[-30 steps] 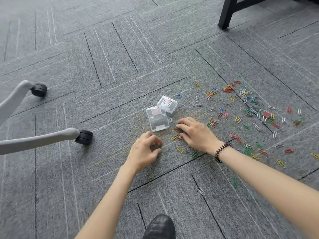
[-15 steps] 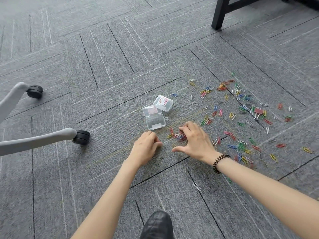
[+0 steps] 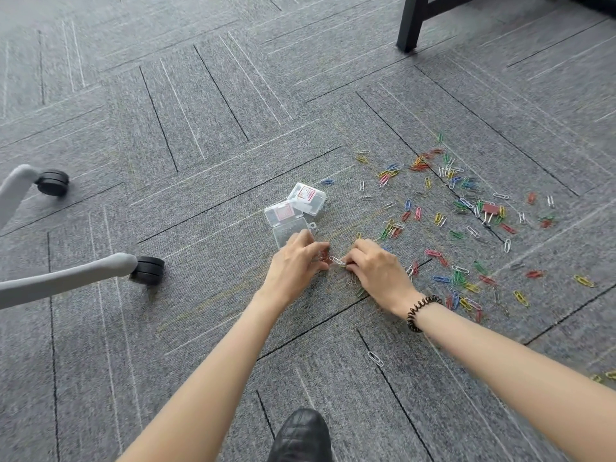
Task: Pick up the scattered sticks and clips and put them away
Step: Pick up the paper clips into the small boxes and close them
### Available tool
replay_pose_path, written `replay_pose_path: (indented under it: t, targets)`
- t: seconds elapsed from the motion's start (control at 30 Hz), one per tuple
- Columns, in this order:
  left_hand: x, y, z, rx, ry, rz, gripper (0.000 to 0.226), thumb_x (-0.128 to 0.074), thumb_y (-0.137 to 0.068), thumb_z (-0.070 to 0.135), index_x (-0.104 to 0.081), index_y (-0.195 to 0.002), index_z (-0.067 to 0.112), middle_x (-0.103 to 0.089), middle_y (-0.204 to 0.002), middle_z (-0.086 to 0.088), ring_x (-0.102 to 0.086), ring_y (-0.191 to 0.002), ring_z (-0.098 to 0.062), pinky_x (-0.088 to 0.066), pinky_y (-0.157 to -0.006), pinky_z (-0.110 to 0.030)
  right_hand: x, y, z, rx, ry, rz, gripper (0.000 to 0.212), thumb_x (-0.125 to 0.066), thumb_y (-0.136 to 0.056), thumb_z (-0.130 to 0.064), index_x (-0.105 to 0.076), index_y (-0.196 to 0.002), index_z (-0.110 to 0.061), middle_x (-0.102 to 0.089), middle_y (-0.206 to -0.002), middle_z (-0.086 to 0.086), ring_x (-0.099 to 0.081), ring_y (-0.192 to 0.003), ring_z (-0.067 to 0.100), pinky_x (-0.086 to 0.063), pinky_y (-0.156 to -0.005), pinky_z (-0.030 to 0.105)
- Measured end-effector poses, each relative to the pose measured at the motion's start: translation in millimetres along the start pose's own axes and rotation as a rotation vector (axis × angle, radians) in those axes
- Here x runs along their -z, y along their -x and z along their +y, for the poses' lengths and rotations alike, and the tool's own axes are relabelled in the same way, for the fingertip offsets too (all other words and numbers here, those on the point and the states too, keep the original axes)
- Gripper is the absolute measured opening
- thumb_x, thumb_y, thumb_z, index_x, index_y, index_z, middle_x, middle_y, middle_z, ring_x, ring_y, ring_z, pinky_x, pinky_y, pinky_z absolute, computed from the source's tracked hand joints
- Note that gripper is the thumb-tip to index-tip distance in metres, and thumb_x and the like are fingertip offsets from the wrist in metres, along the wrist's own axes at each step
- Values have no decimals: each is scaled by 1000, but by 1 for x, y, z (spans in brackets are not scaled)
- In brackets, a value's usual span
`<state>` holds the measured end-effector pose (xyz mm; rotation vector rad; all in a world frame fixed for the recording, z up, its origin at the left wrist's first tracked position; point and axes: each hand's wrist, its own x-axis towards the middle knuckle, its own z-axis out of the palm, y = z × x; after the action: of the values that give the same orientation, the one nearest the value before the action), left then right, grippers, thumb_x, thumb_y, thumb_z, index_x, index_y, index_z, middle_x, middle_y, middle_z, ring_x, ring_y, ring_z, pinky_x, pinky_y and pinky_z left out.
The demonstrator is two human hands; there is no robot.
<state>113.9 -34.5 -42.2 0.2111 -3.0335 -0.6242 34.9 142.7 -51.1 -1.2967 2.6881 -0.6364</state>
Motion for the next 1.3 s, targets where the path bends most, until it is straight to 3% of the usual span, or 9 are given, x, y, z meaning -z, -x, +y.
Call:
replay_pose_path:
  t: [0.17, 0.3, 0.47, 0.57, 0.77, 0.87, 1.07, 1.2, 1.3]
  targets:
    - [-5, 10, 0, -24, 18, 142, 23, -70, -82, 28, -74, -101, 16, -61, -98, 5, -55, -89, -10, -57, -72, -30, 8, -6, 14, -82, -36, 12, 10, -63, -87, -14, -63, -93, -6, -57, -91, 1, -51, -80, 8, -50, -74, 23]
    - [-8, 12, 1, -83, -70, 169, 14, -63, -89, 20, -70, -88, 8, -61, -90, 0, -56, -84, -14, -58, -66, -30, 15, -12, 19, -117, -87, 50, 10, -62, -88, -13, -62, -94, -5, -57, -93, 2, -53, -84, 10, -49, -79, 22]
    - [-9, 9, -2, -74, -48, 123, 13, -59, -90, 19, -64, -91, 7, -62, -92, -3, -58, -85, -15, -57, -76, -29, 17, -28, 10, -83, -104, 40, 10, -62, -89, -14, -62, -94, -5, -59, -94, 3, -53, -86, 11, -49, -79, 22]
    - [-4, 5, -5, -77, -35, 110, 13, -60, -91, 20, -63, -90, 8, -62, -89, -2, -57, -80, -12, -56, -73, -27, 17, -40, 2, -64, -126, 56, 11, -62, -88, -14, -62, -95, -5, -59, -94, 3, -55, -85, 12, -49, -80, 24]
    - [15, 0, -23, 191, 88, 390, 12, -64, -87, 18, -68, -89, 6, -66, -86, -3, -58, -71, -9, -47, -63, -17, 13, -69, -14, 11, -124, 17, 14, -59, -90, -15, -63, -98, -4, -59, -99, 5, -54, -85, 11, -46, -80, 22]
    - [27, -10, -33, 282, 60, 414, 13, -71, -84, 20, -73, -90, 9, -71, -88, -1, -59, -79, -12, -46, -68, -20, 12, -86, -24, 74, -125, 4, 13, -58, -91, -12, -62, -99, -3, -59, -101, 6, -51, -85, 10, -46, -82, 22]
    - [30, -10, -35, 289, 10, 359, 16, -72, -82, 24, -75, -95, 15, -72, -100, 1, -61, -102, -19, -39, -88, -22, 1, -104, -35, 164, -104, -27, 14, -58, -91, -13, -62, -99, -2, -58, -100, 7, -56, -80, 14, -52, -80, 28]
    - [26, -1, -37, 306, 32, 390, 21, -73, -81, 25, -62, -95, 15, -62, -94, 2, -59, -81, -11, -48, -68, -22, -3, -110, -42, 212, -120, -11, 15, -60, -90, -13, -64, -96, 0, -59, -96, 6, -57, -80, 14, -52, -79, 27]
    - [23, 3, -36, 314, 62, 400, 26, -73, -81, 22, -55, -97, 13, -58, -92, 3, -58, -75, -9, -52, -64, -23, -5, -109, -42, 217, -129, -30, 16, -61, -90, -14, -66, -99, -1, -59, -98, 5, -59, -84, 15, -52, -80, 25]
